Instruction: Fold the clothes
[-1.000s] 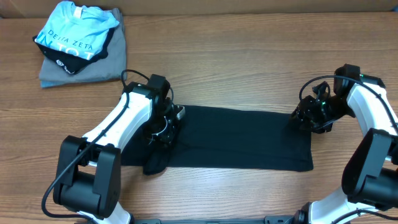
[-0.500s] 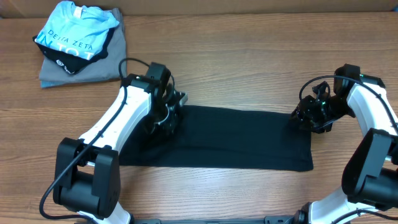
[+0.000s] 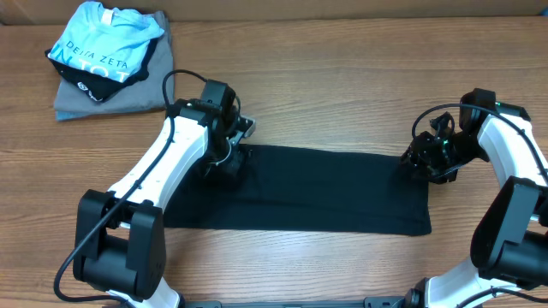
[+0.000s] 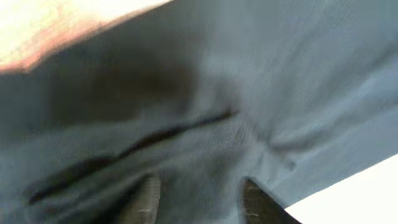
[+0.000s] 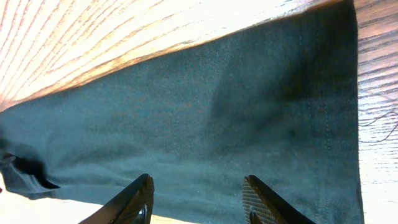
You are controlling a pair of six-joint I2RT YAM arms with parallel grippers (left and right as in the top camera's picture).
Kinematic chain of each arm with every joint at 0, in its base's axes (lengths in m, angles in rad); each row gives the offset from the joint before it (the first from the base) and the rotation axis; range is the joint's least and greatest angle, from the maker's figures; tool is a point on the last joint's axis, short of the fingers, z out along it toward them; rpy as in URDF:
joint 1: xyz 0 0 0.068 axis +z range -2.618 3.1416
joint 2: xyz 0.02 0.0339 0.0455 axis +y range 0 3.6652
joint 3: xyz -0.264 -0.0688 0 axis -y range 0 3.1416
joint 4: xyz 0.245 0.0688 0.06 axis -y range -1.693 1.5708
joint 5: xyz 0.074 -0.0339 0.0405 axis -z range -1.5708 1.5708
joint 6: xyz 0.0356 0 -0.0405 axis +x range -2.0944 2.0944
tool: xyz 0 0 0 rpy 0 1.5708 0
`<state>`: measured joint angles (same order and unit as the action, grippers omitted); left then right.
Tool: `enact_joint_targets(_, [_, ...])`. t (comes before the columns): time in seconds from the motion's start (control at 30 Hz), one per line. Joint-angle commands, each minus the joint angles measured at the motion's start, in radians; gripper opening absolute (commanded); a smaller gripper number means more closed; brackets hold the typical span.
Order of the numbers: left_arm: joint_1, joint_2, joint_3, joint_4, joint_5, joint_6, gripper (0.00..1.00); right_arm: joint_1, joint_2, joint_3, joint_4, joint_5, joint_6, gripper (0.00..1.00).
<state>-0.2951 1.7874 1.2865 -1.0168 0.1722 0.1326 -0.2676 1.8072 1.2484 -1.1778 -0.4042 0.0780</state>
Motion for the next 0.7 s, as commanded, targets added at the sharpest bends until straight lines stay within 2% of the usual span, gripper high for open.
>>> enact_joint_targets(0.0, [-0.006, -0.022, 0.021, -0.056, -0.045, -0.019, 0.08, -0.001, -0.032, -0.004, 0.003, -0.009, -0.004, 0.49])
enact_joint_targets(0.03, [-0.006, -0.021, 0.019, -0.084, -0.045, -0.027, 0.04, -0.001, -0.032, -0.004, 0.003, -0.009, -0.004, 0.49])
enact_joint_targets(0.17, [-0.013, -0.021, -0.042, -0.087, -0.042, -0.036, 0.04, -0.001, -0.032, -0.004, 0.008, -0.009, -0.003, 0.5])
enact_joint_targets(0.23, [-0.018, -0.021, -0.105, -0.024, -0.042, -0.043, 0.04, -0.001, -0.032, -0.004, 0.016, -0.009, -0.003, 0.5])
enact_joint_targets(0.43, [-0.021, -0.021, -0.316, 0.283, -0.011, -0.173, 0.04, -0.001, -0.032, -0.004, 0.023, -0.009, 0.0, 0.5])
enact_joint_targets(0.53, [-0.021, -0.021, -0.342, 0.284, 0.038, -0.174, 0.04, -0.001, -0.032, -0.004, 0.02, -0.009, 0.0, 0.5])
enact_joint_targets(0.67, [-0.016, -0.023, -0.33, 0.234, -0.021, -0.208, 0.04, -0.001, -0.032, -0.004, 0.033, -0.01, 0.001, 0.5])
